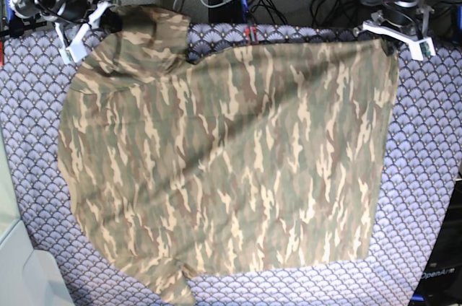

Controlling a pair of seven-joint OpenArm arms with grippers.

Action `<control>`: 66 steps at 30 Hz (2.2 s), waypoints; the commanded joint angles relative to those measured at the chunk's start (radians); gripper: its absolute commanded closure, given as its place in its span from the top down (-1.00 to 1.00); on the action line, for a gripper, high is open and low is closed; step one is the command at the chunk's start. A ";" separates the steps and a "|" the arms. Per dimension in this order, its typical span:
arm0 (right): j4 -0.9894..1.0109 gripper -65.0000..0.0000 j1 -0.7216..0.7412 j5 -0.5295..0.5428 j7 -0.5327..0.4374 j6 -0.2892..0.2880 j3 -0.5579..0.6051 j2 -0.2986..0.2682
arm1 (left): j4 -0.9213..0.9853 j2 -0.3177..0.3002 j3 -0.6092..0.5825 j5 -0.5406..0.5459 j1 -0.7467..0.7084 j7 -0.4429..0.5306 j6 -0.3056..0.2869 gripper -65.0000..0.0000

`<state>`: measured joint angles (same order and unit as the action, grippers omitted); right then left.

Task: Fold the T-shirt properly
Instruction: 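Grasp the shirt's shoulder edges with both grippers, then lift the shoulder edge and fold it over toward the hem with both grippers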

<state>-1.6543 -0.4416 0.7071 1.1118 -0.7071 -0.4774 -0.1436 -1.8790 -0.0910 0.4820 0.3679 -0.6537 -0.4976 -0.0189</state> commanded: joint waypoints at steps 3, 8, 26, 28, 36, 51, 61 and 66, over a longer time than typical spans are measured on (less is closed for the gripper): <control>-0.002 -1.00 0.005 -0.031 -0.009 0.009 0.007 -0.003 | -0.018 -0.008 0.005 -0.005 -0.010 0.021 0.006 -0.98; -0.002 -1.00 0.007 -0.031 -0.006 0.009 0.003 -0.003 | -0.017 -0.010 0.005 -0.005 -0.010 0.021 0.006 -0.98; -0.053 -0.87 0.031 -0.033 0.020 0.009 0.009 -0.017 | -0.014 -0.008 0.005 -0.002 -0.008 0.021 0.006 -0.98; -0.050 -0.72 0.033 -0.031 0.020 0.009 0.007 -0.017 | -0.014 -0.010 0.005 0.000 -0.008 0.021 0.006 -0.98; -0.051 -0.14 0.033 -0.022 0.046 0.009 0.006 -0.011 | -0.014 -0.010 0.005 0.000 -0.008 0.021 0.006 -0.98; 0.144 -0.11 0.069 -0.025 0.037 0.009 0.006 -0.004 | -0.015 -0.006 0.005 0.001 -0.007 0.021 0.006 -0.98; 0.145 -0.33 0.077 -0.024 0.044 0.009 0.006 0.011 | -0.015 -0.006 0.002 0.001 -0.008 0.021 0.006 -0.98; 0.148 -0.90 0.083 -0.025 0.046 0.009 0.007 0.011 | -0.015 -0.006 0.001 0.001 -0.008 0.021 0.006 -0.98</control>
<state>-1.5188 -0.3435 0.7742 1.0634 -0.7177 -0.4831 -0.1383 -1.8786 -0.0887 0.4789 0.3679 -0.6533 -0.4976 -0.0189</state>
